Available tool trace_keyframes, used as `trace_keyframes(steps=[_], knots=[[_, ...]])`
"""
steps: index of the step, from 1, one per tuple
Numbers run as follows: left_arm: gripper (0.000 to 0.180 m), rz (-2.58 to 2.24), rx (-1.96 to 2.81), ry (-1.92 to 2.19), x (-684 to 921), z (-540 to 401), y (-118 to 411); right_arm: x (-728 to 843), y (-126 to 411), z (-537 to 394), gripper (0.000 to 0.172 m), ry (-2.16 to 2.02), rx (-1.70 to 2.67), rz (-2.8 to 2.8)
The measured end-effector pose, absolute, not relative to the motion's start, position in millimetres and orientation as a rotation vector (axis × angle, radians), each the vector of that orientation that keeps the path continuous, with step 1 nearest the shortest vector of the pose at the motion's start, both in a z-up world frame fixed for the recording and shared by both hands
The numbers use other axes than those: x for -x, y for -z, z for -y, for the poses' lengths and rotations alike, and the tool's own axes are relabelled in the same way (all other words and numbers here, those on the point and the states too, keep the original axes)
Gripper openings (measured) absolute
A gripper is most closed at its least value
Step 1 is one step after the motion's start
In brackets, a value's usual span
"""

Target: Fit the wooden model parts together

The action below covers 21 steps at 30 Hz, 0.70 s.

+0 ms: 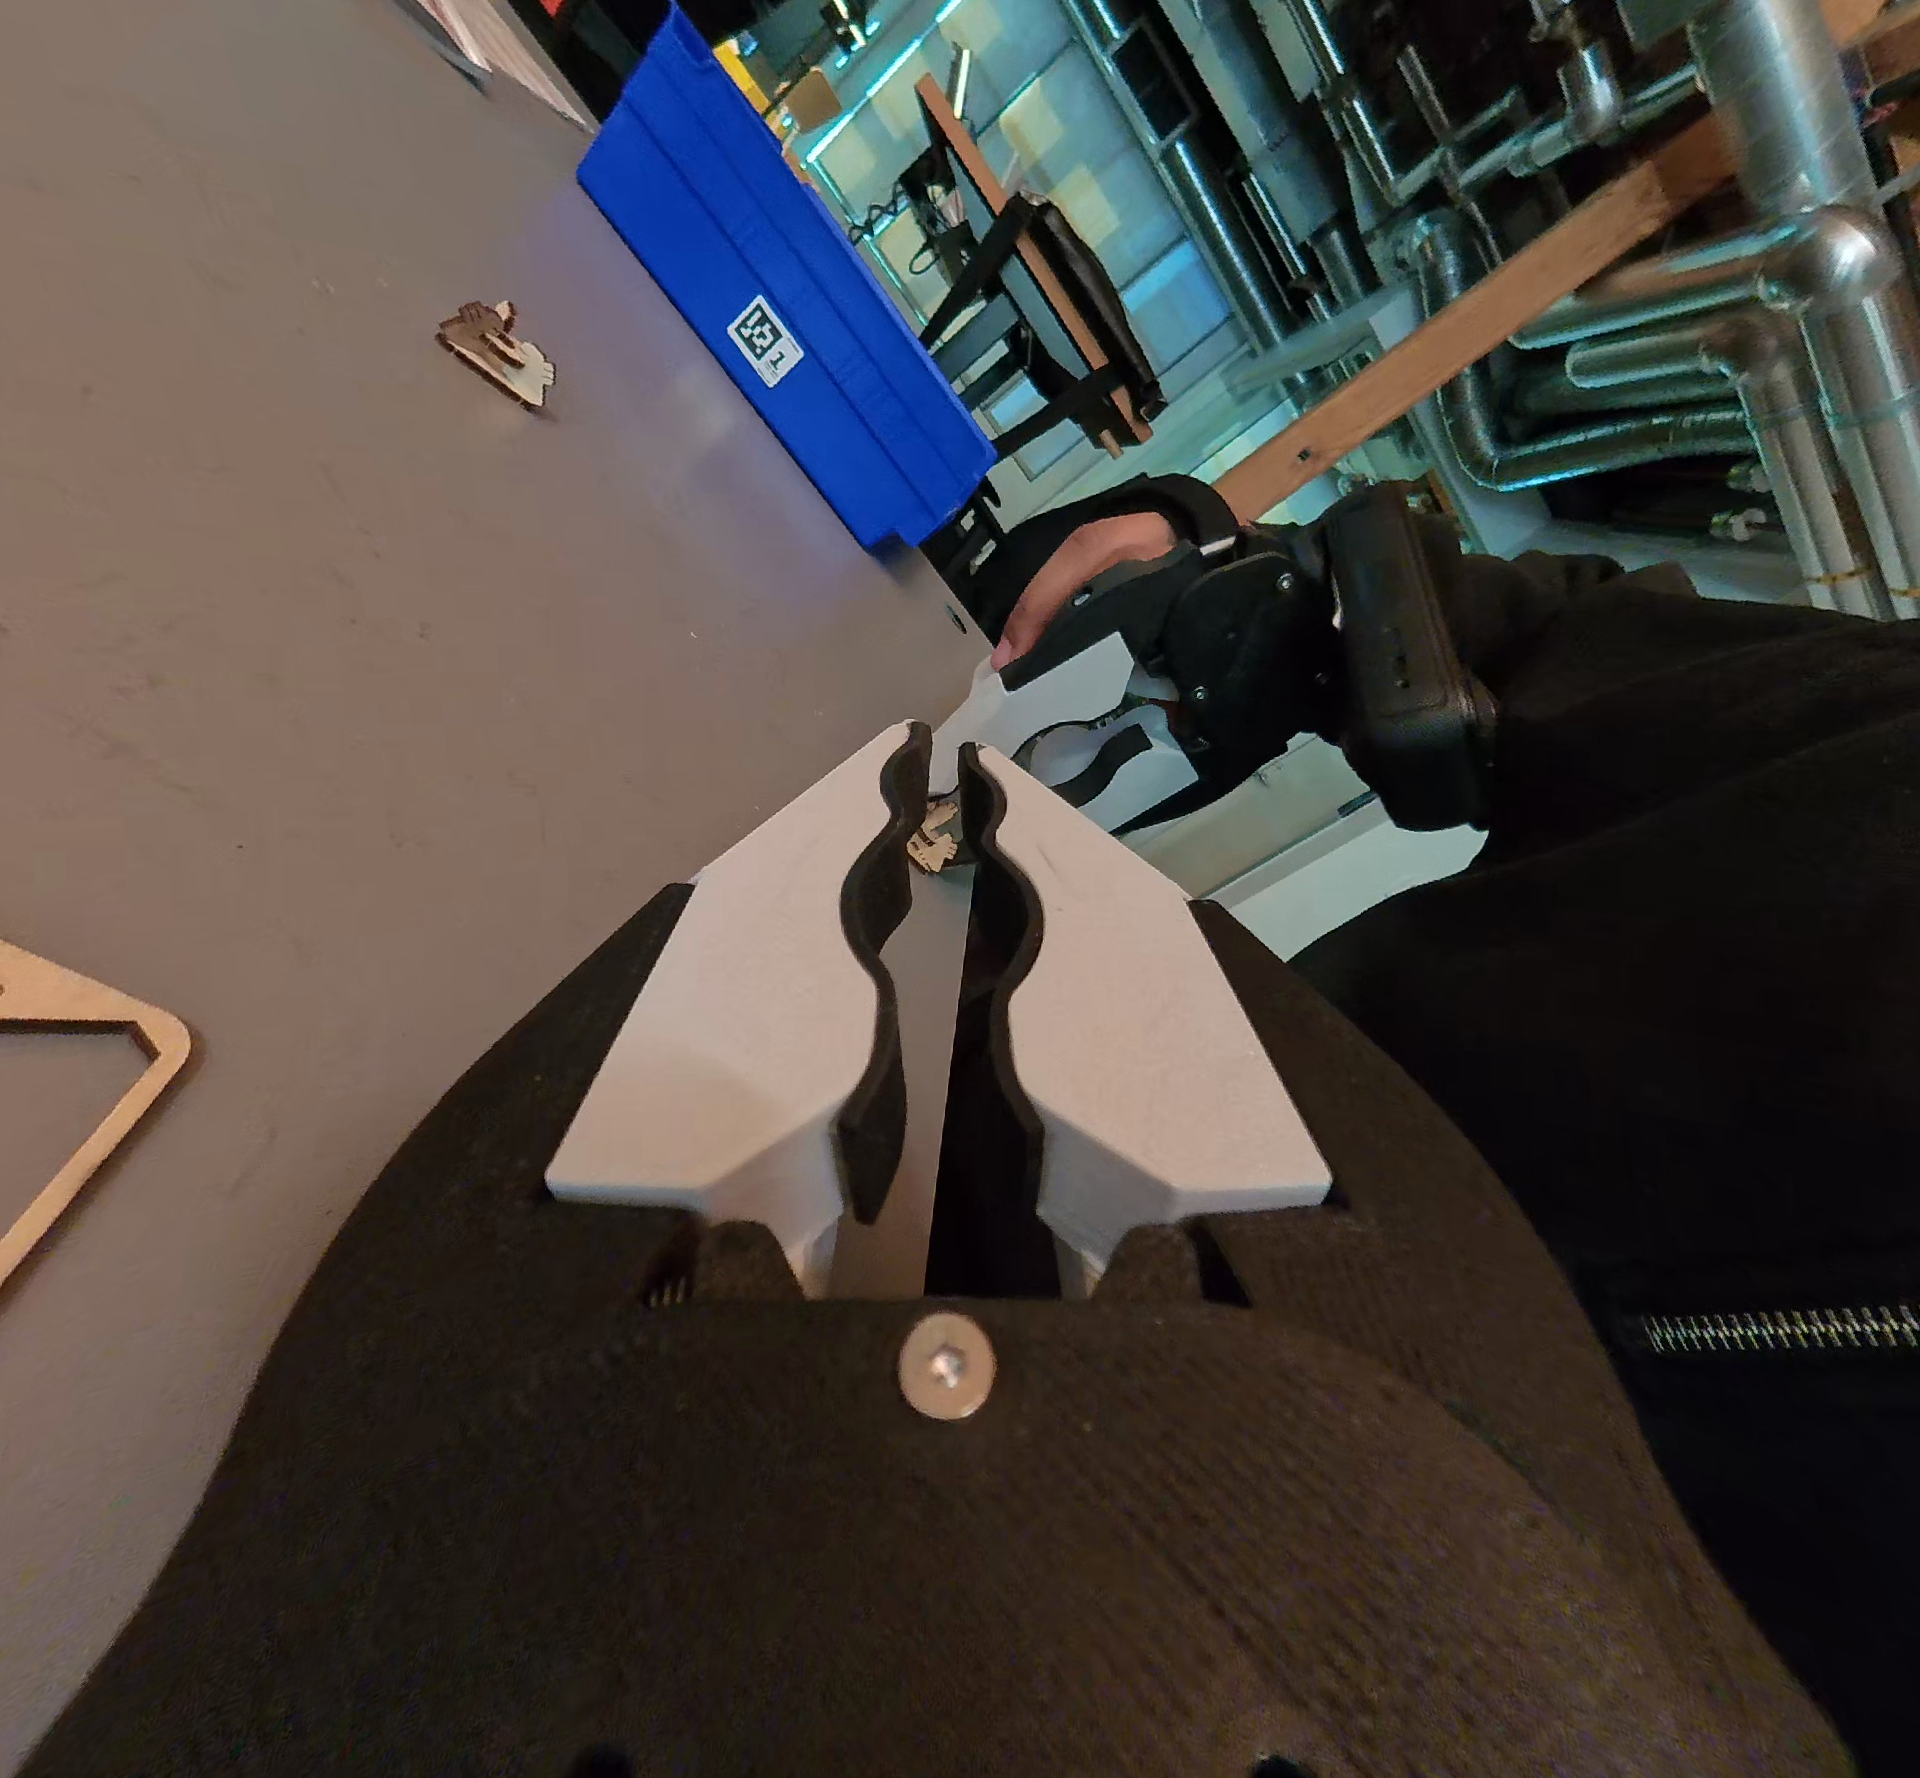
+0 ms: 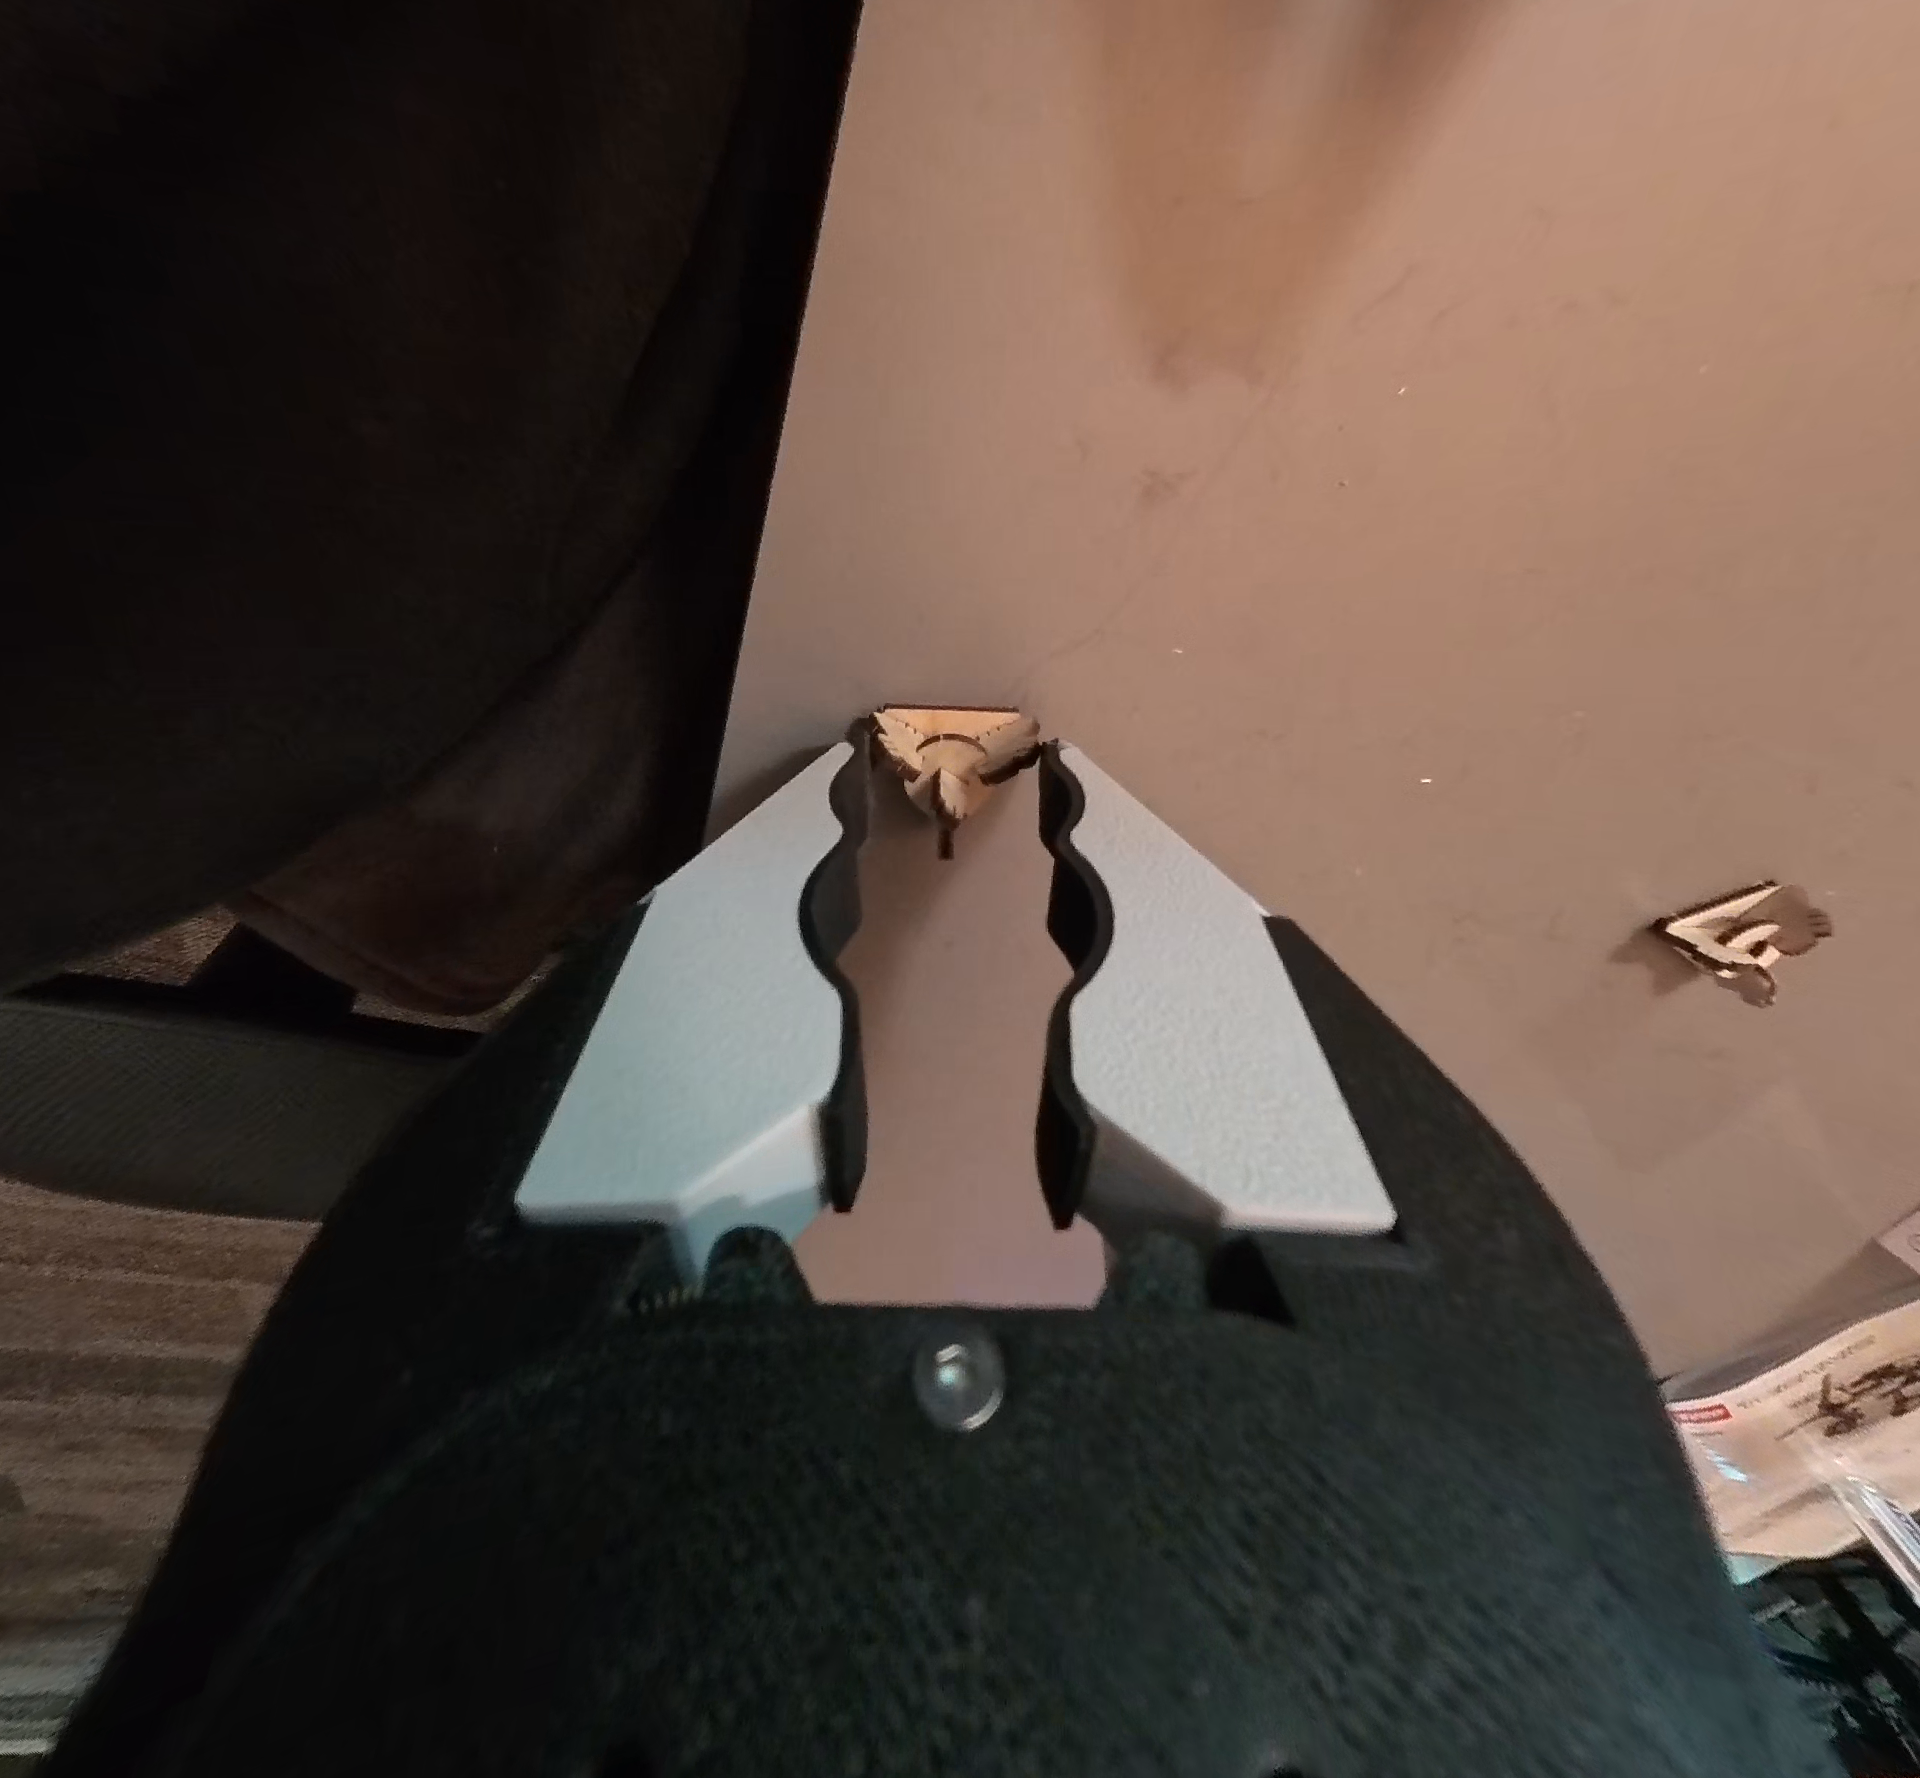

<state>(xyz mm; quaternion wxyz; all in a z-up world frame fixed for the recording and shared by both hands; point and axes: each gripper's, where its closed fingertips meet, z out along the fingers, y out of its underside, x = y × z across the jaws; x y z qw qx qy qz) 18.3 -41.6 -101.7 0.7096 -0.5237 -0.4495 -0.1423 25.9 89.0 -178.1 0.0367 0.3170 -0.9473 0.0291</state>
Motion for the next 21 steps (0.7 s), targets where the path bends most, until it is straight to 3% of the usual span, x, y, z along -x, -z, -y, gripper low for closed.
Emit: trace_keyframes(steps=[21], knots=[[0.003,0.997,1.158,0.318,-18.3,42.1,101.2,-24.8,178.3,-88.8,0.029,-0.085,-0.996,2.886]])
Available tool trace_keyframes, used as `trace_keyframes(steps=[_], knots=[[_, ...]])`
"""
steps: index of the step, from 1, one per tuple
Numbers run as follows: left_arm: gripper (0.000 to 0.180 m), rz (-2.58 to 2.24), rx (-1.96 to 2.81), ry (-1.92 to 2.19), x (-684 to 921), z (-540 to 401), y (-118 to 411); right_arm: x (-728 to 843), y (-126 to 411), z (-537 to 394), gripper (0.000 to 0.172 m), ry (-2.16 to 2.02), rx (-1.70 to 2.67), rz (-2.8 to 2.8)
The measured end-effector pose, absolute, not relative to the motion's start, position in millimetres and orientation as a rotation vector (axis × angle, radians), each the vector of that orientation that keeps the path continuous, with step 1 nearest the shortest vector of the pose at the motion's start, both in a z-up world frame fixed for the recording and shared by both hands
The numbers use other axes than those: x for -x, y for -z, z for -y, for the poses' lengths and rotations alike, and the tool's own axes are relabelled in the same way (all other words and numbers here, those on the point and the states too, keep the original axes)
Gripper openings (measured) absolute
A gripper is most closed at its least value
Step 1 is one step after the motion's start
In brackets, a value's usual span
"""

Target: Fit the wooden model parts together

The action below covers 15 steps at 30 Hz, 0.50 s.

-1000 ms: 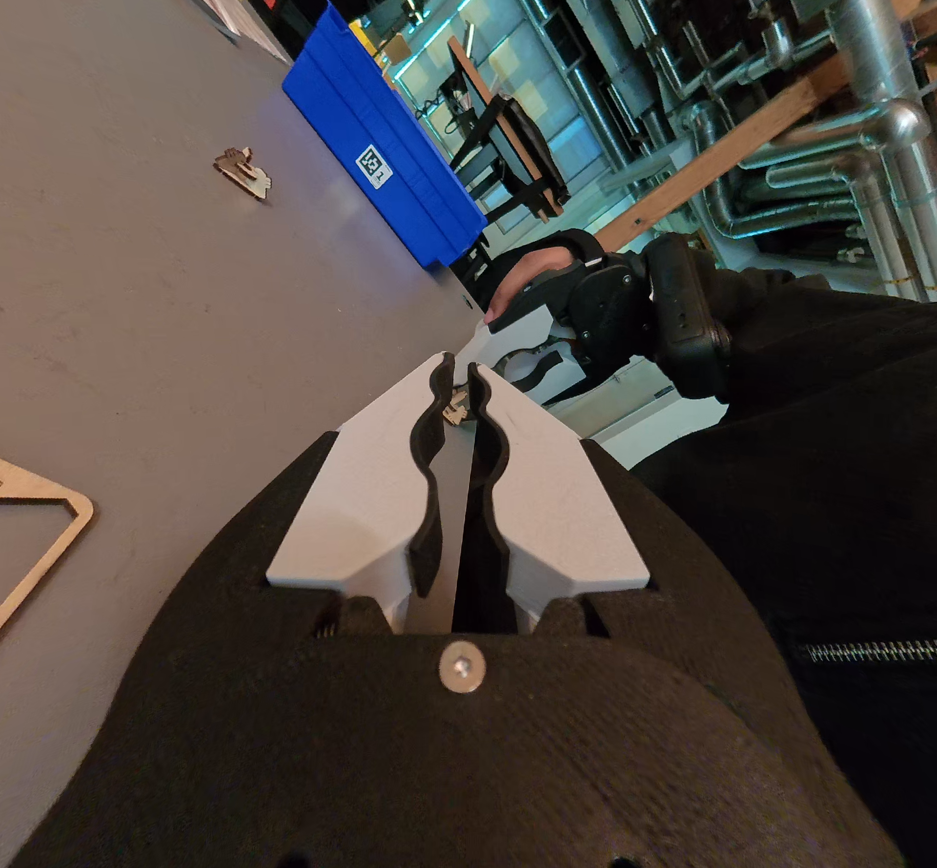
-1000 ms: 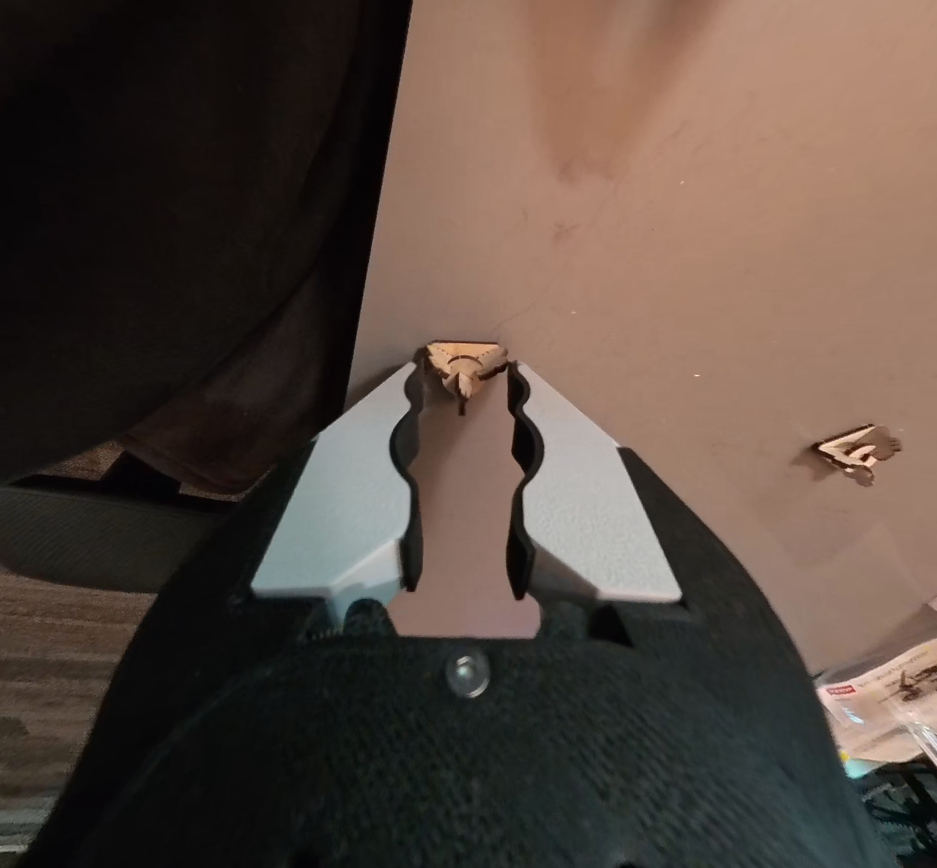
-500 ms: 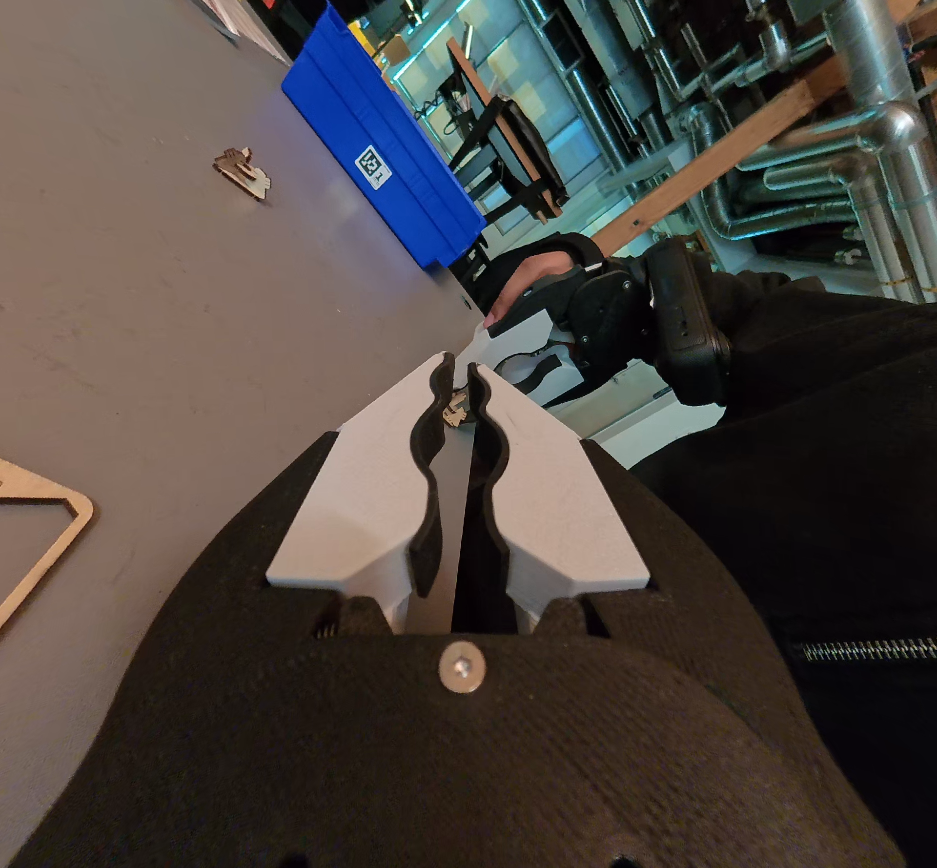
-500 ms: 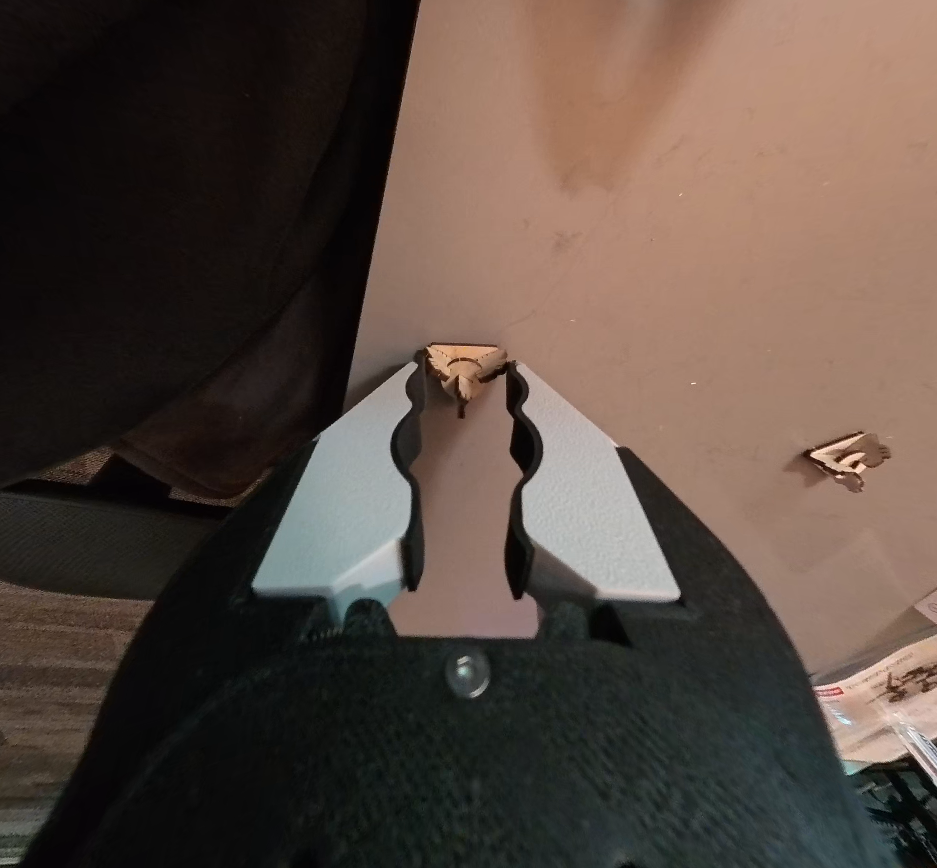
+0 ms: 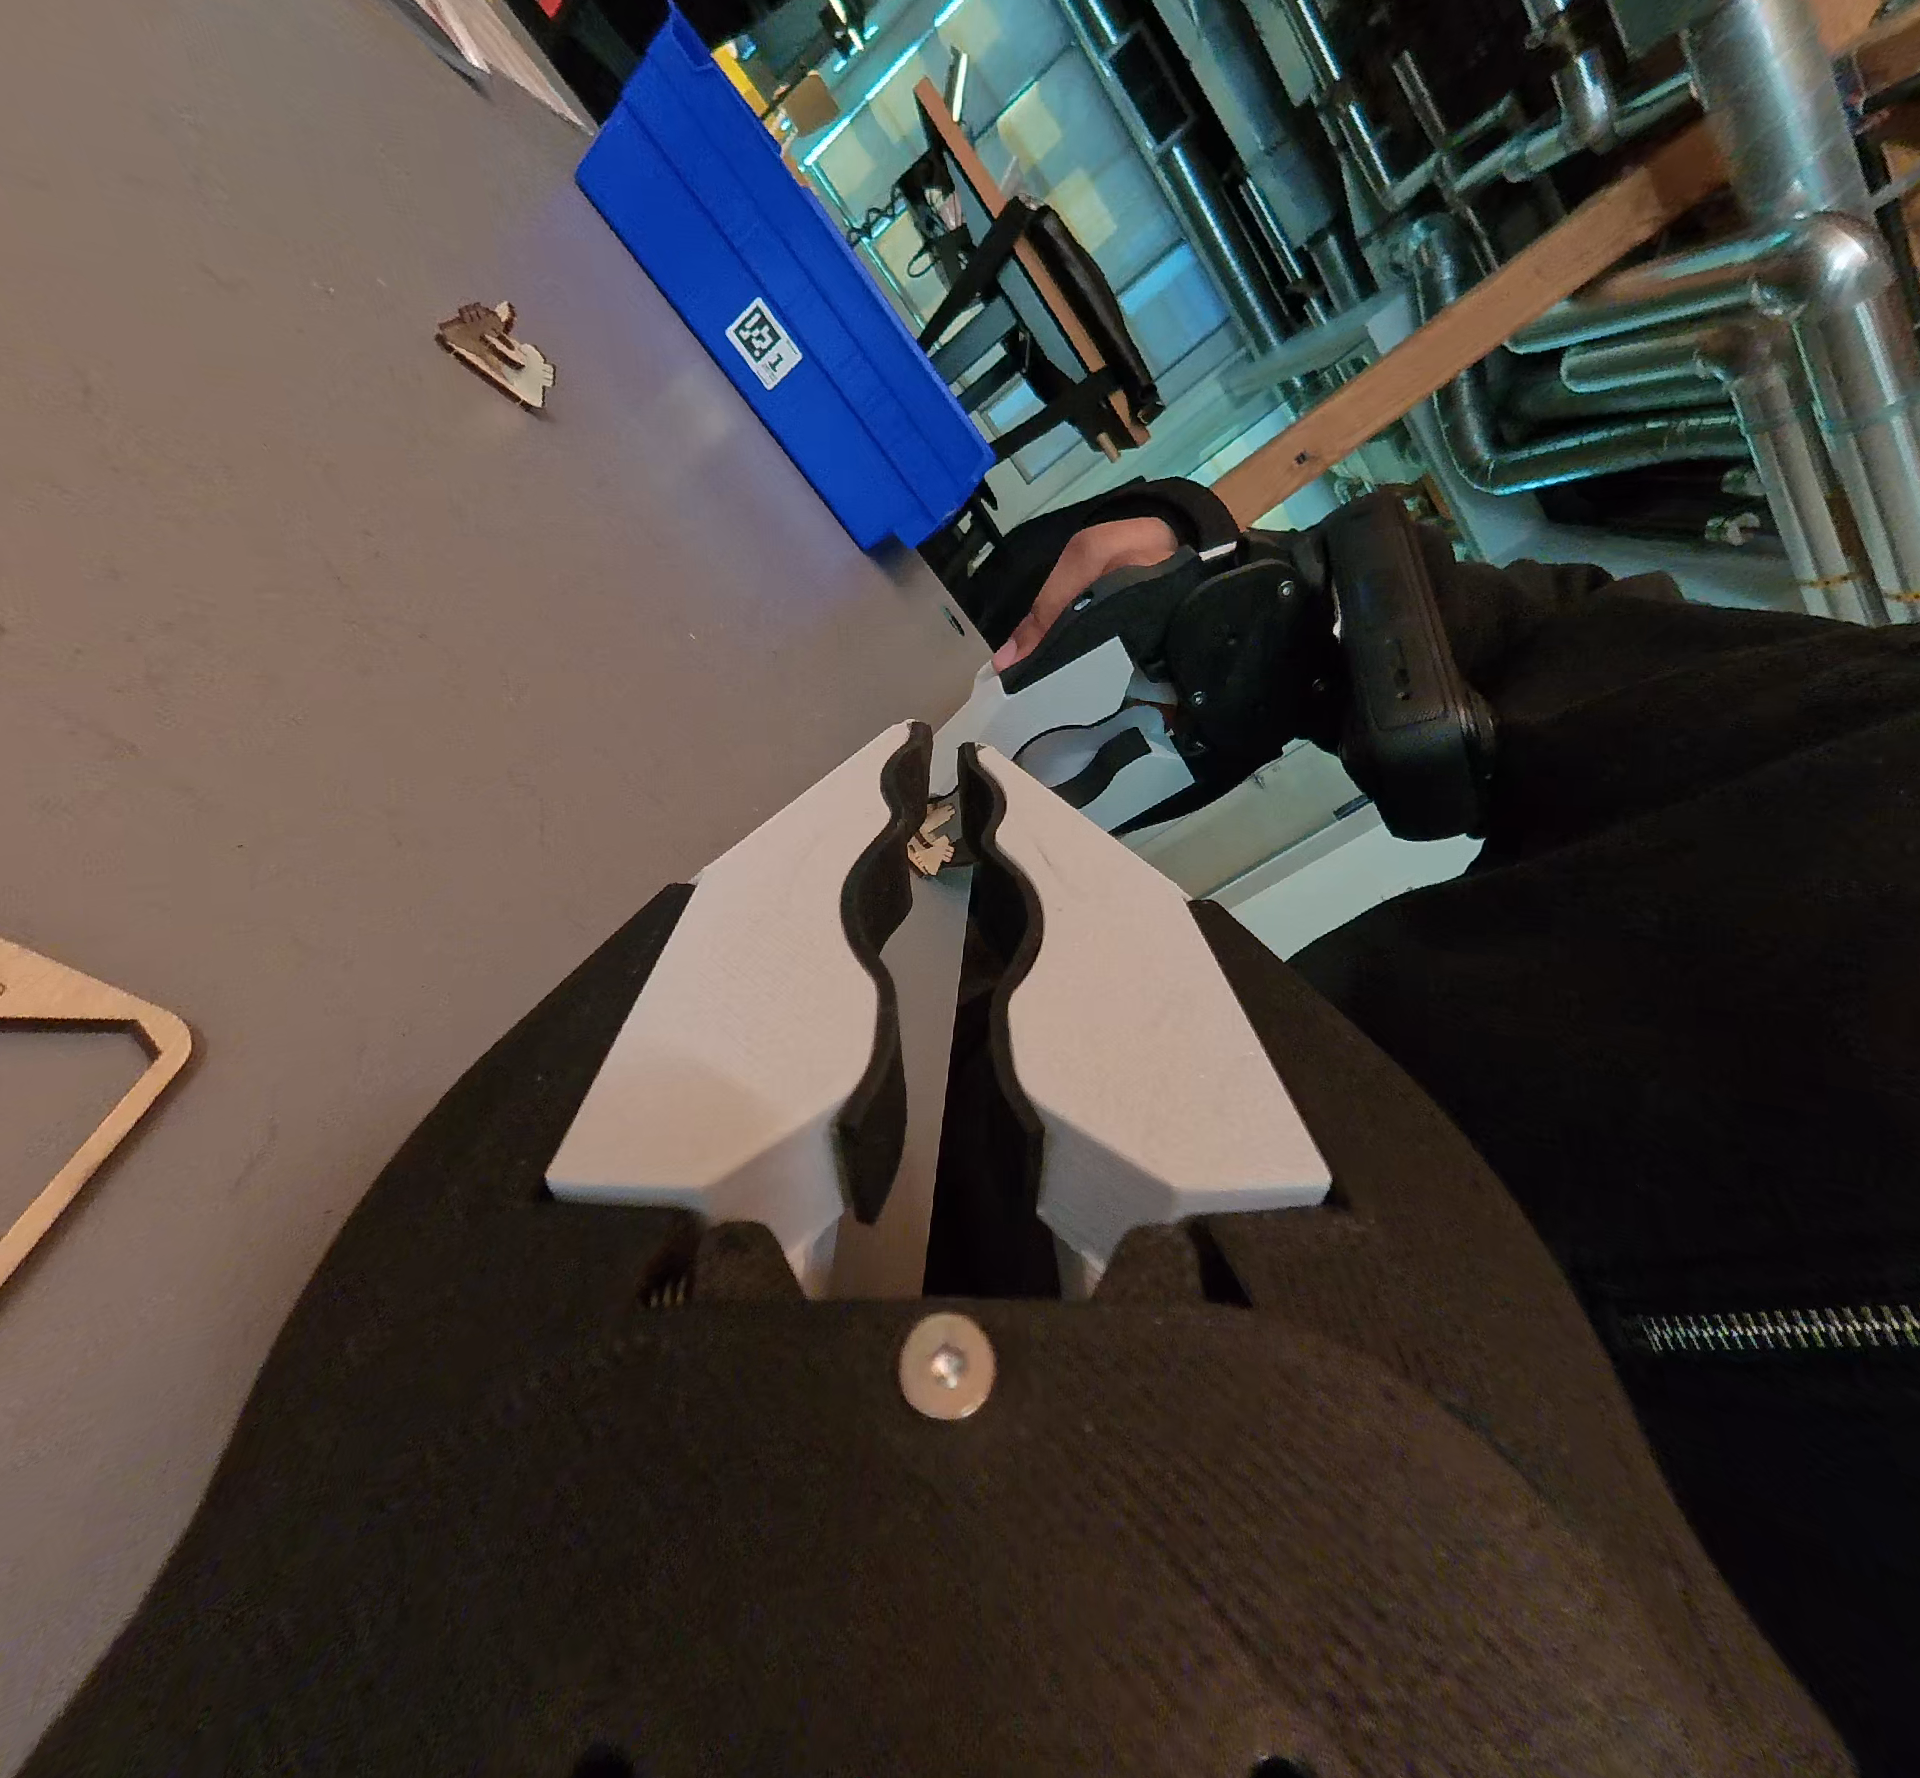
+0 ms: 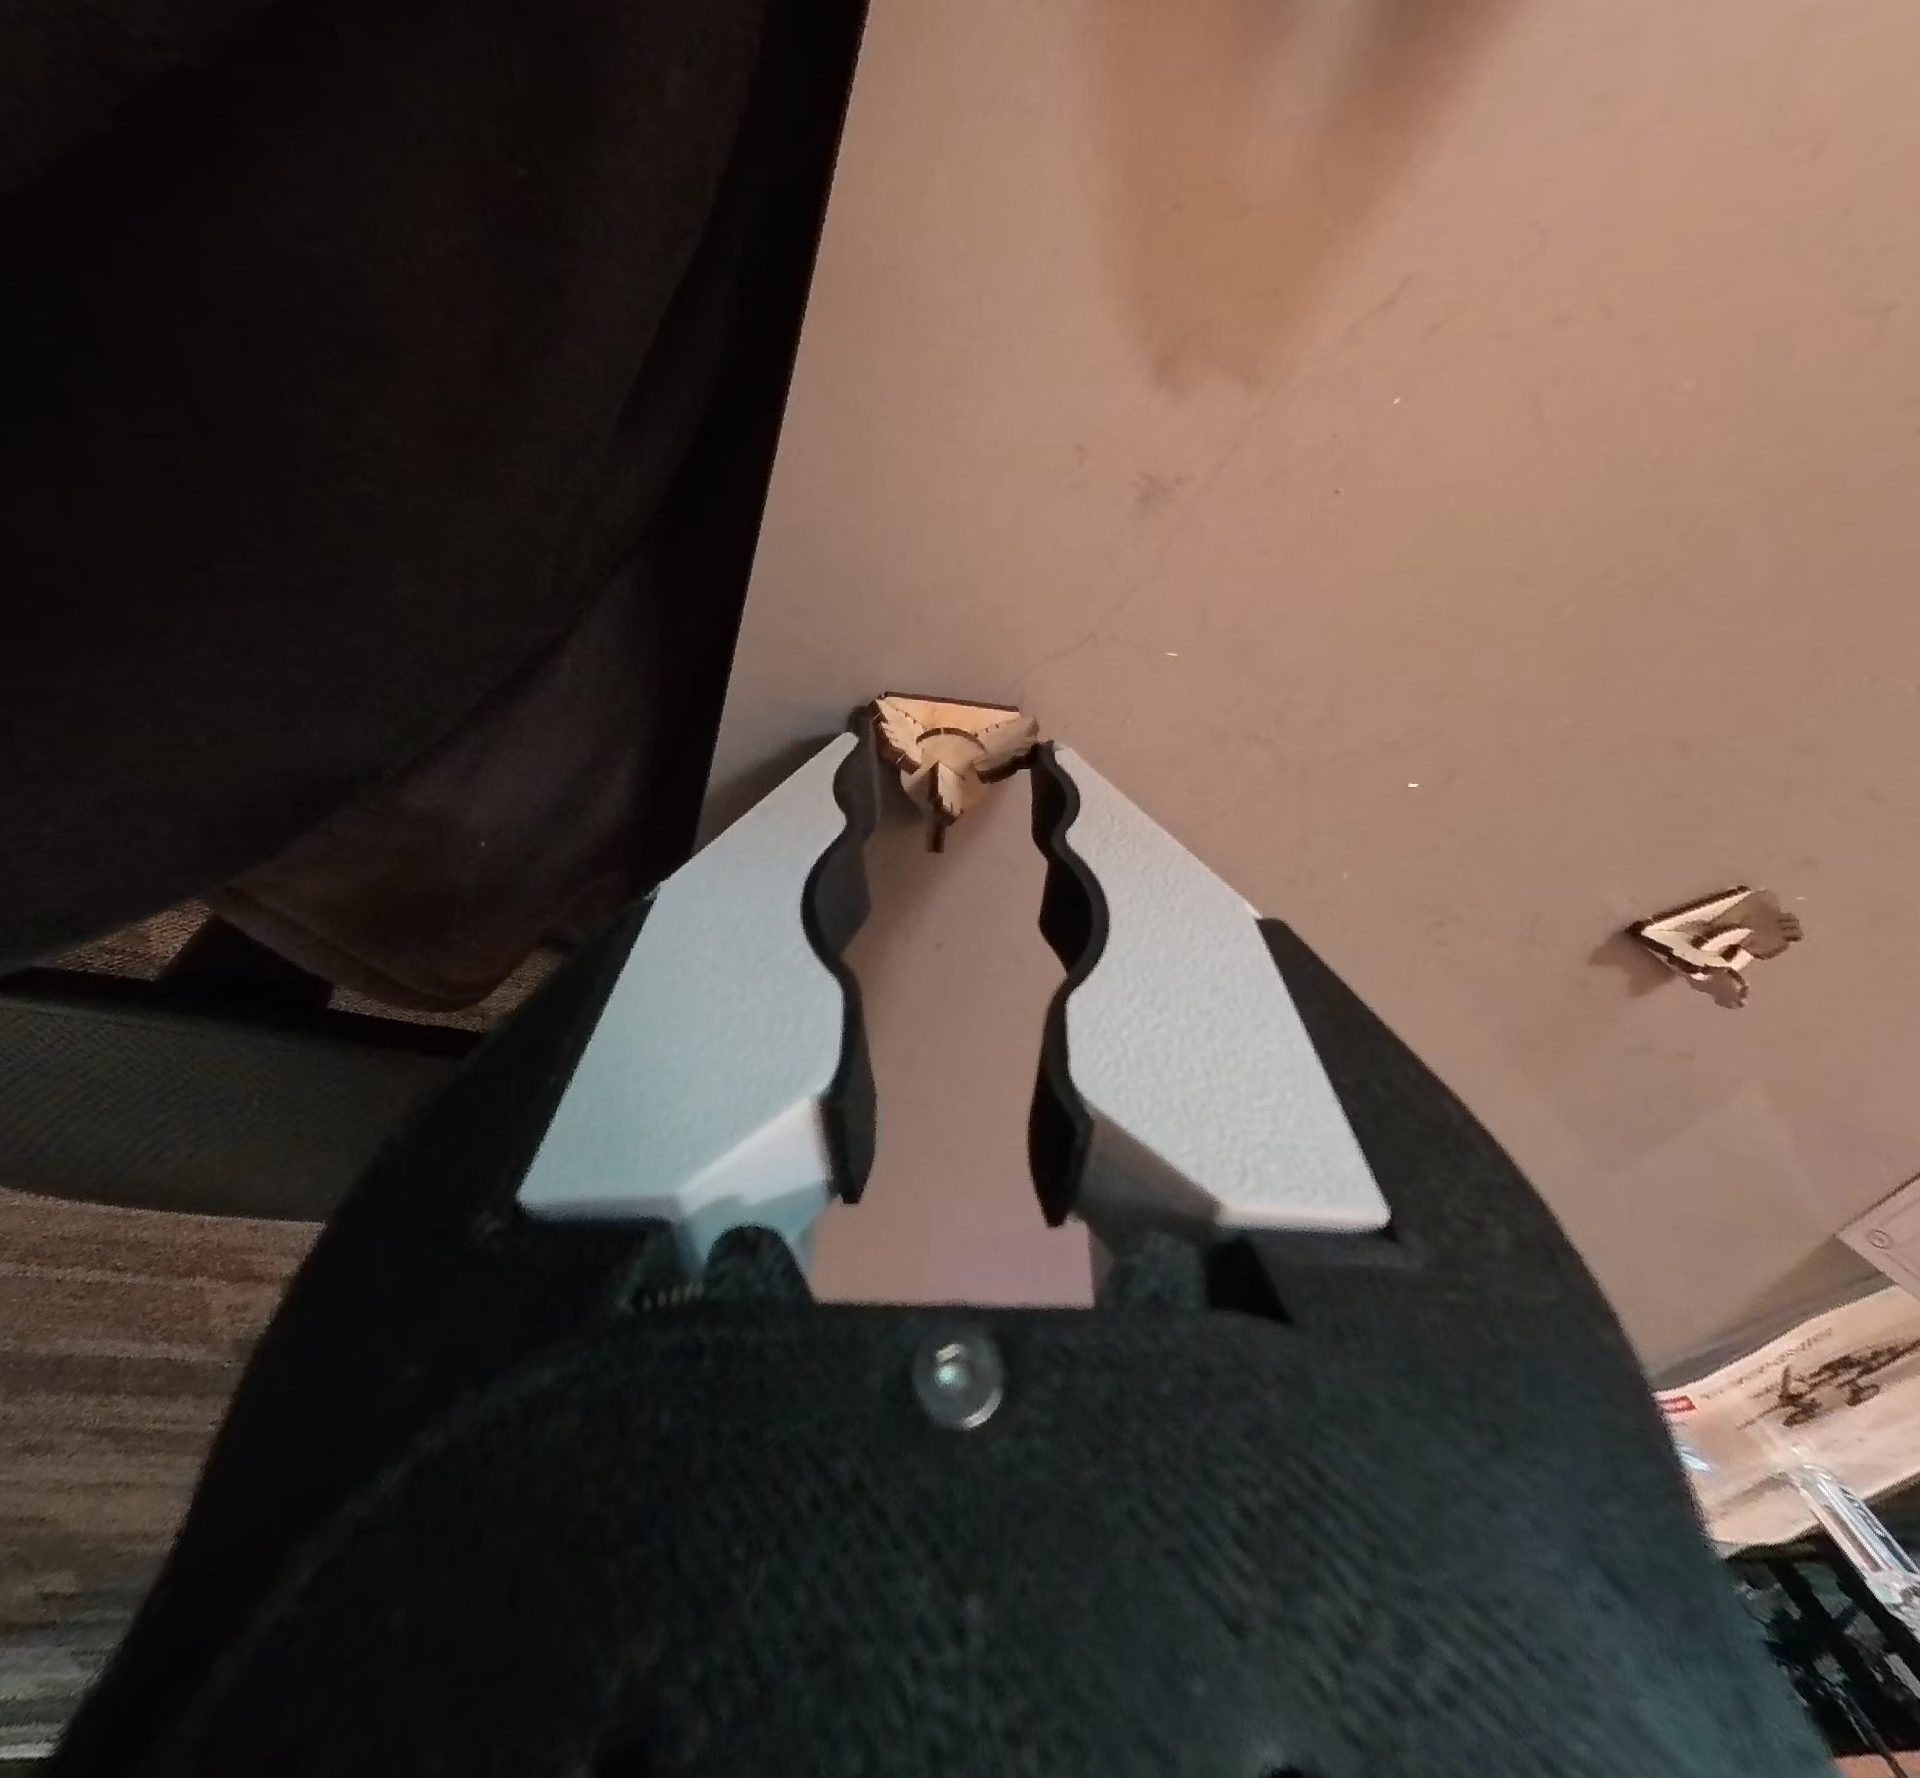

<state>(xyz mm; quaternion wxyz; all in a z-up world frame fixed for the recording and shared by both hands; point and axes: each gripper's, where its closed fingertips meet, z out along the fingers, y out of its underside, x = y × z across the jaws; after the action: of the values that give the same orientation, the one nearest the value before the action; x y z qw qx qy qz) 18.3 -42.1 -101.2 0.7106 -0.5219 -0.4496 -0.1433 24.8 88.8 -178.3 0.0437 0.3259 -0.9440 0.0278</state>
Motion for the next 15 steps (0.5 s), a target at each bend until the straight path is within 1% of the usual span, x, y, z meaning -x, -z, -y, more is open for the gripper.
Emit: trace_keyframes(steps=[8,13,14,15], knots=[[0.003,0.998,1.156,0.319,-18.3,42.2,101.1,-24.8,178.2,-88.8,0.029,-0.103,-0.964,2.902],[0.003,0.998,1.157,0.317,-18.2,42.2,101.2,-25.4,178.3,-88.1,0.030,-0.135,-0.852,2.951],[0.003,0.998,1.157,0.317,-18.3,42.2,101.1,-25.6,178.3,-88.3,0.031,-0.140,-0.836,2.961],[0.003,0.998,1.156,0.317,-18.3,42.3,101.2,-25.8,178.3,-88.6,0.038,-0.141,-0.816,2.973]])
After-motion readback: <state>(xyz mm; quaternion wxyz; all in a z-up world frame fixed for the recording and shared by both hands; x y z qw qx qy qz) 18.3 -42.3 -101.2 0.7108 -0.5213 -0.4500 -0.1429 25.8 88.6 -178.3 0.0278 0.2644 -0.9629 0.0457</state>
